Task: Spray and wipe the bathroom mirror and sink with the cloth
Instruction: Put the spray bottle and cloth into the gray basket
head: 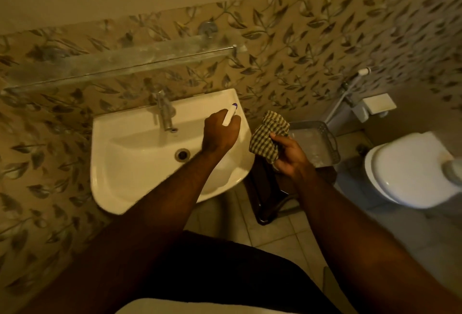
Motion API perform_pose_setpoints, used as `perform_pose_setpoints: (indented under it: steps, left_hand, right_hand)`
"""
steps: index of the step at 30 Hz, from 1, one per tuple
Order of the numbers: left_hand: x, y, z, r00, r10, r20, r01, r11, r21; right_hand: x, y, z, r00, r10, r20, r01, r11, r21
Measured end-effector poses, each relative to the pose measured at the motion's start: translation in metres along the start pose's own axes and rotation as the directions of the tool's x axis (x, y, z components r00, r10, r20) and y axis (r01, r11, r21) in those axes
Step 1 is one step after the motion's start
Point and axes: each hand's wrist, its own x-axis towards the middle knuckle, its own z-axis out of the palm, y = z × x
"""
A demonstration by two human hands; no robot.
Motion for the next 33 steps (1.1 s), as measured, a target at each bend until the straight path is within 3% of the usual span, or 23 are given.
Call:
perform_pose_setpoints:
  steps: [9, 14, 18, 21, 28, 33]
  left_hand:
    - [0.021, 0.046, 0.081, 0.979, 0.181, 0.095, -0.186, 0.982, 0.038]
    - [0.041, 0.050, 0.135, 0.965, 0.250, 0.082, -0.261, 0.950, 0.171]
    - [0.048, 0.041, 0.173, 0.957, 0.268, 0.107, -0.265, 0.963, -0.037]
    - [0.058, 0.029, 0.206, 0.974, 0.187, 0.125, -0.172, 0.978, -0.117]
    - [0.070, 0.005, 0.285, 0.993, -0.001, 0.115, 0.012, 0.996, -0.094]
    - [0.077, -0.028, 0.339, 0.996, -0.052, 0.074, 0.058, 0.995, -0.081]
  right_hand:
    - [-0.003, -0.047, -0.058, 0.979, -0.109, -0.171, 0.127, 0.988, 0.093]
    - [-0.001, -0.066, -0.088, 0.936, -0.152, -0.318, 0.188, 0.978, 0.088]
    - [0.000, -0.086, -0.116, 0.903, -0.178, -0.390, 0.210, 0.977, 0.041]
    - [0.006, -0.103, -0.140, 0.897, -0.188, -0.401, 0.209, 0.978, 0.010]
    - [0.049, -0.137, -0.200, 0.895, -0.067, -0.441, -0.010, 0.985, -0.171]
    - [0.104, -0.149, -0.241, 0.883, -0.043, -0.468, -0.186, 0.882, -0.433]
